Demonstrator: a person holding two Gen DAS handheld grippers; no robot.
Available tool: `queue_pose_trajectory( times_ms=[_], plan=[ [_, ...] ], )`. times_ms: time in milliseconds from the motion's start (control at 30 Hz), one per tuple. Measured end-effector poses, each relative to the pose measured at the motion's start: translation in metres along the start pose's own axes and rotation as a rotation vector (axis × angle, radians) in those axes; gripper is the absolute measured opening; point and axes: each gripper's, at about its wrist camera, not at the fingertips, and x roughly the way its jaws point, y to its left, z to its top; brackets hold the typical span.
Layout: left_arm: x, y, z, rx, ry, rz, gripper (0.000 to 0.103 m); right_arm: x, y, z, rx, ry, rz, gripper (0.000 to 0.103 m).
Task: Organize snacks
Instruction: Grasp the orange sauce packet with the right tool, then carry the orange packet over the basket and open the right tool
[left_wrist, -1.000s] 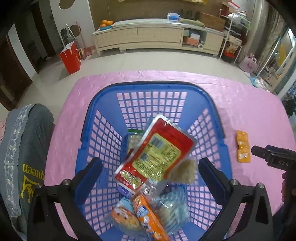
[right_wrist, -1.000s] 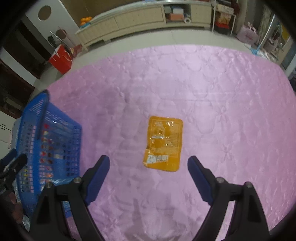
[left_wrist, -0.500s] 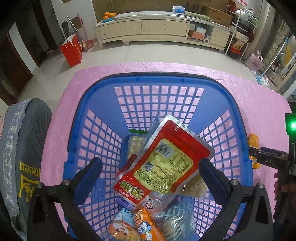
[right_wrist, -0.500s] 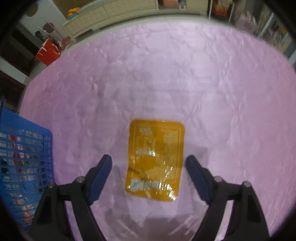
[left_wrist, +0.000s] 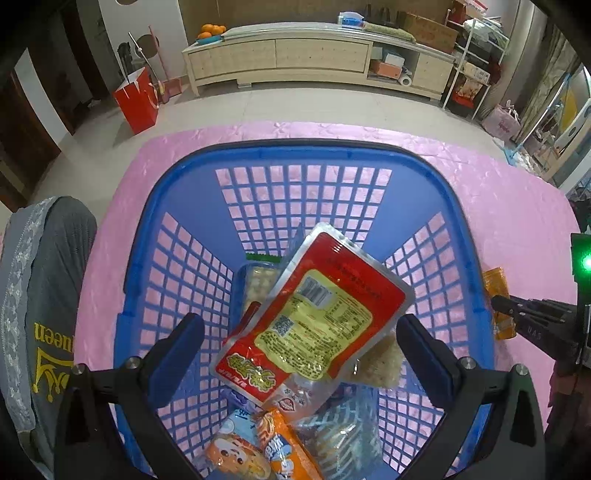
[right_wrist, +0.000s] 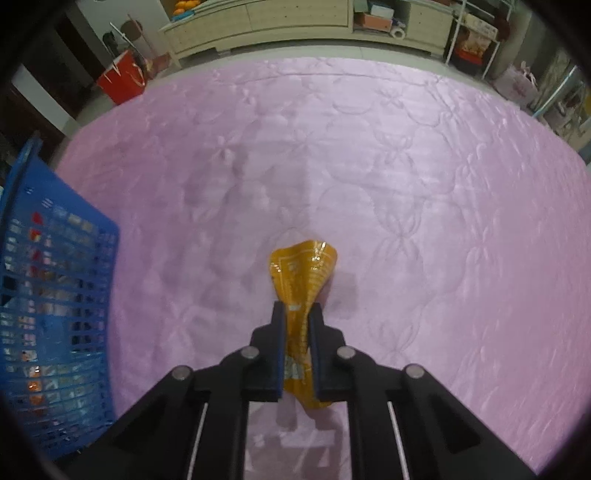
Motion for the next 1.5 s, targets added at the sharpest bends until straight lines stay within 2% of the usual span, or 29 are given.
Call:
queue_pose_trajectory(
  times_ms=[167,433,700,1033,1500],
  plan=[
    [-0.019,0.000,-0.008,0.003,-0.026,-0.008,0.103,-0.030,0.006,-0.014,0.006,-0.028,0.047,0.014],
    [-0.067,0.005,-0.031,-0.008,-0.089,-0.027,0.103,-0.113,0.020,-0.040,-0.054,-0.140,0.107,0.014],
    [-0.110,0.013,-0.056,-0.006,-0.153,-0.024,0.103,-0.174,0.070,-0.067,-0.139,-0.235,0.181,0.014],
    [-0.138,0.037,-0.076,-0.011,-0.193,-0.013,0.103,-0.178,0.136,-0.059,-0.220,-0.253,0.245,0.015],
    [-0.121,0.071,-0.090,-0.042,-0.167,-0.008,0.103,-0.140,0.193,-0.054,-0.297,-0.182,0.230,0.015]
  ],
)
